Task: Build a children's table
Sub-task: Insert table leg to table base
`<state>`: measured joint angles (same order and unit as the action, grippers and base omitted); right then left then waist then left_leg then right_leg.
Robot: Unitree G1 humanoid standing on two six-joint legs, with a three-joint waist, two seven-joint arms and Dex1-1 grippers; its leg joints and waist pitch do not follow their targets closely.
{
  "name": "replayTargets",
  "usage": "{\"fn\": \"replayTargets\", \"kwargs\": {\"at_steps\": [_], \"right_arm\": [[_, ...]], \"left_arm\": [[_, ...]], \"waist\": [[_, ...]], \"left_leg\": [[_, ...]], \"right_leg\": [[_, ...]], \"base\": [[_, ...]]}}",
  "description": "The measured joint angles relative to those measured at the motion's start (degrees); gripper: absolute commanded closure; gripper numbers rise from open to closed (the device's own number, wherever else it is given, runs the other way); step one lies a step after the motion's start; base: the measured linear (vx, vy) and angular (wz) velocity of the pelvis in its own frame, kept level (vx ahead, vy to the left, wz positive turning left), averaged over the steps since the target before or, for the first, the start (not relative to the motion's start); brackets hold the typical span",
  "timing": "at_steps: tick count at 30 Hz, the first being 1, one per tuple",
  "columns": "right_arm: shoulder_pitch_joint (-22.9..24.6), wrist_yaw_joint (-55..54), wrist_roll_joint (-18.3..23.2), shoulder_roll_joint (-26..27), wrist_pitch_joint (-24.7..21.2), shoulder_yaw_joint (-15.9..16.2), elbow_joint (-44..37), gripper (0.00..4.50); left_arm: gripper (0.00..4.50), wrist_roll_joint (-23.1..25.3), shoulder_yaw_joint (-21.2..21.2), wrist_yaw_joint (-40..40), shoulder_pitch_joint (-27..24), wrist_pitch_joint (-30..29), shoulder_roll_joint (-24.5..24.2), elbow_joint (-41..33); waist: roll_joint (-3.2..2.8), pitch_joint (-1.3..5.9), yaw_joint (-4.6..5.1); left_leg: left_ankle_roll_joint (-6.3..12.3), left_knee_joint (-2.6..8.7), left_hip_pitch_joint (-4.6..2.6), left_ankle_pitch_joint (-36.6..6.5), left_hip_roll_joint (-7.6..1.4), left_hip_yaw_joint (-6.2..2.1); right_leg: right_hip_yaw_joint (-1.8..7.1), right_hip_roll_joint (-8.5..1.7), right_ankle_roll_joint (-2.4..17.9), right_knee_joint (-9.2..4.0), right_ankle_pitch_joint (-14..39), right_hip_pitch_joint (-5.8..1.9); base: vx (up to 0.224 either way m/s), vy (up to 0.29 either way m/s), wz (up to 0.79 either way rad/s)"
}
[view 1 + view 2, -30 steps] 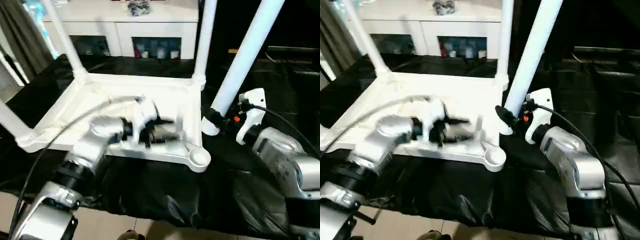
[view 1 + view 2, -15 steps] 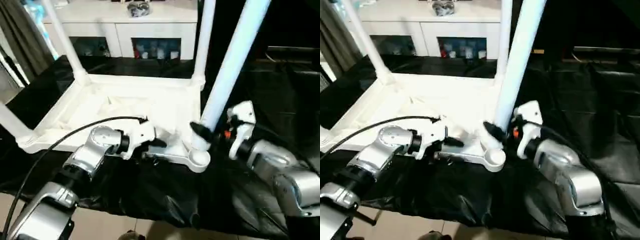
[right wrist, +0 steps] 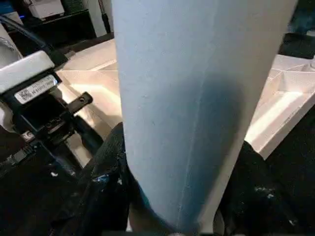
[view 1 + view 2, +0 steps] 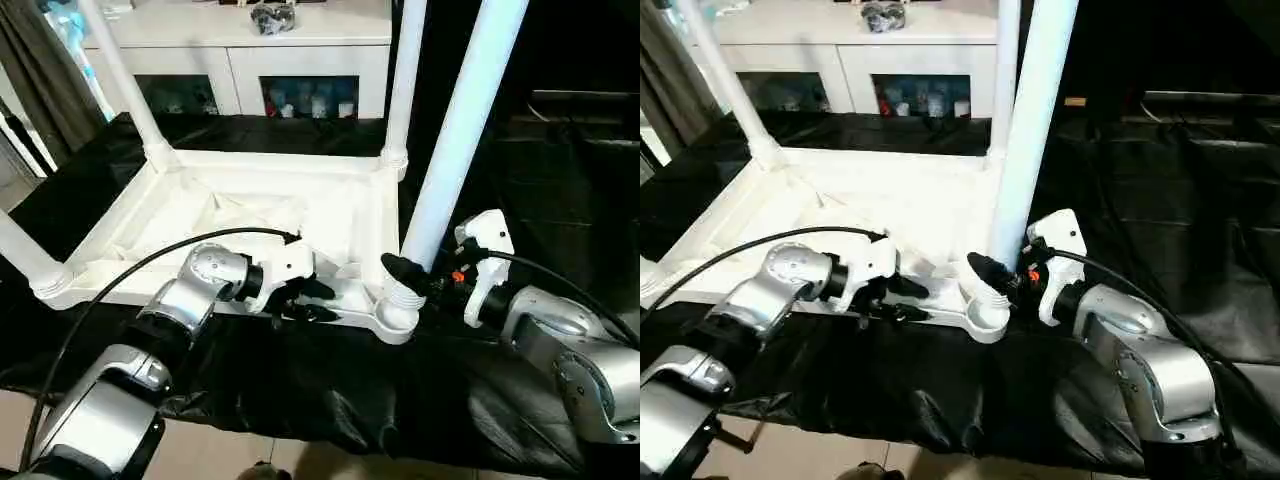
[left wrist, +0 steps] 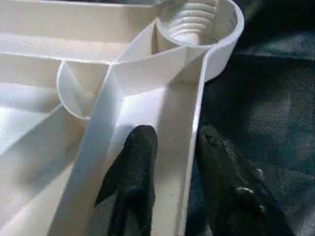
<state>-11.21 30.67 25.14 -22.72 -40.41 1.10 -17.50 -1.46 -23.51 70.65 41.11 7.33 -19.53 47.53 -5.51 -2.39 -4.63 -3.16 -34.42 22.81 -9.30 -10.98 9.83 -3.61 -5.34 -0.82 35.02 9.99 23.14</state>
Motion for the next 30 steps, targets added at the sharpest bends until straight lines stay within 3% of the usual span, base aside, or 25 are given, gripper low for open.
{"fn": "replayTargets", "kwargs": {"at_steps": [12, 20, 30], "right_arm": [[0.4, -0.1, 0.0, -0.2, -0.3, 0.0, -0.3, 2.59], [0.4, 0.0, -0.2, -0.5, -0.3, 0.3, -0.3, 2.59], [-1.1, 0.9, -3.0, -0.6, 2.7, 2.5, 4.4, 2.59]], "left_arm": [[4.26, 1.1, 0.0, 3.5, 1.8, 0.7, 0.5, 3.7], [4.50, 1.2, 0.4, 3.5, 2.3, 0.2, 1.2, 4.2], [4.50, 1.3, 3.1, -6.5, -1.1, -11.1, 3.3, -3.7]], "waist": [[-0.43, -0.08, 0.13], [-0.44, -0.09, 1.72], [-0.43, -0.10, 2.65]], "left_leg": [[0.00, 0.00, 0.01, 0.0, 0.01, 0.00], [0.01, 0.03, 0.00, 0.0, 0.00, 0.00], [0.00, 0.06, -0.16, 0.0, 0.00, 0.00]], "right_leg": [[0.00, -0.01, 0.0, -0.02, 0.0, 0.00], [0.00, 0.01, 0.0, -0.06, 0.0, 0.01], [-0.01, 0.00, 0.1, -0.04, 0.0, 0.00]], "base": [[0.000, 0.000, 0.00], [0.000, 0.000, 0.00], [0.000, 0.000, 0.00]]}}
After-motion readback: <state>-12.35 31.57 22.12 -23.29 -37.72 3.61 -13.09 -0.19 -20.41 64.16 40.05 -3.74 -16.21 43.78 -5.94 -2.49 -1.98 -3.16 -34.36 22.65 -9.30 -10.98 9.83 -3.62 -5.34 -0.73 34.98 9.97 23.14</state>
